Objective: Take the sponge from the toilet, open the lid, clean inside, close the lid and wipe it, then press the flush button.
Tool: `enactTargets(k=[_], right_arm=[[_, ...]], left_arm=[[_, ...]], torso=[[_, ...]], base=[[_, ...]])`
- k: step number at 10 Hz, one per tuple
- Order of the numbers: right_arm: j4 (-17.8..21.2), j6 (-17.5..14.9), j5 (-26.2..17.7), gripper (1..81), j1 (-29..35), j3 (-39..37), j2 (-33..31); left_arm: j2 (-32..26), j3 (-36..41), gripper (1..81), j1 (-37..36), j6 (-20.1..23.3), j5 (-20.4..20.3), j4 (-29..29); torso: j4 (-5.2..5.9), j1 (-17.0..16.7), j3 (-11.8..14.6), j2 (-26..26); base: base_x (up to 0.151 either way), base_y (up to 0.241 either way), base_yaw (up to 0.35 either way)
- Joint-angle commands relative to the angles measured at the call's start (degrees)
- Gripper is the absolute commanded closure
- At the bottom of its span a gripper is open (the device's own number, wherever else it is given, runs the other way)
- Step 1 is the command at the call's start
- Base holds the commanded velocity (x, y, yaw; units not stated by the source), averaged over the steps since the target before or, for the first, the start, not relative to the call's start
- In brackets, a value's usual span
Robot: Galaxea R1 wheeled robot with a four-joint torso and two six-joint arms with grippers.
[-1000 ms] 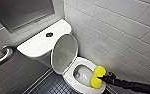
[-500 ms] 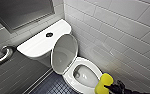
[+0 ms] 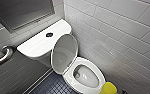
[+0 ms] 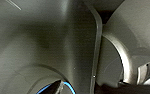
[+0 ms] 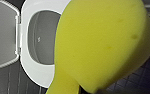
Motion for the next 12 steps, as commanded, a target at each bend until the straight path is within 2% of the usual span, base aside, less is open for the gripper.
enactTargets(k=[1, 2, 5, 6, 7, 8, 9, 11, 12], right_arm=[[0.37, -0.18, -0.14, 81.1, -4.38, 6.03, -7.15], [0.02, -0.53, 2.23, 81.1, -7.20, 7.35, -10.14], [-4.29, -0.53, 5.05, 81.1, -12.93, 12.80, -19.19], [-6.39, -0.53, 7.24, 81.1, -12.85, 16.11, -21.81], [-6.84, -0.44, 7.24, 81.1, -11.19, 18.33, -23.14], [-6.76, -0.44, 6.28, 81.1, -7.59, 20.69, -23.68], [-6.31, -0.44, 4.52, 81.1, -4.76, 21.41, -23.41], [-5.52, 0.00, -2.34, 81.1, 2.44, 20.80, -19.72], [-4.73, 0.08, -5.31, 81.1, 6.29, 19.75, -17.26]], left_arm=[[0.90, 1.21, 1.0, 2.18, 0.21, 3.64, -0.48], [0.90, 1.21, 1.0, 2.18, 0.21, 3.64, -0.40], [0.90, 1.21, 1.0, 1.83, 0.21, 3.64, 0.04], [0.90, 1.21, 1.0, 1.74, 0.21, 3.64, 0.04], [0.90, 1.21, 1.0, 1.74, 0.21, 3.64, 0.04], [0.90, 1.21, 1.0, 1.82, 0.21, 3.64, -0.13], [0.90, 1.21, 1.0, 1.83, 0.21, 3.64, -0.22], [0.90, 1.21, 1.0, 1.82, 0.21, 3.64, -0.22], [0.90, 1.21, 1.0, 1.74, 0.21, 3.64, -0.22]], torso=[[0.00, 0.00, 0.00, 0.00], [0.00, 0.00, 0.00, 0.00], [0.00, 0.00, 0.00, 0.00], [0.00, 0.00, 0.00, 0.00], [0.00, 0.00, 0.00, -0.02], [2.44, 0.00, 0.00, -0.02], [5.34, 0.00, 0.00, -0.02], [7.32, 0.00, 0.02, -0.02], [4.05, 0.00, 0.02, -0.02]], base=[[0.000, 0.000, 0.000], [0.000, 0.000, 0.000], [0.000, 0.000, 0.000], [0.000, 0.000, 0.000], [0.000, 0.000, 0.000], [0.000, 0.000, 0.000], [0.000, 0.000, 0.000], [0.000, 0.000, 0.000], [0.000, 0.000, 0.000]])
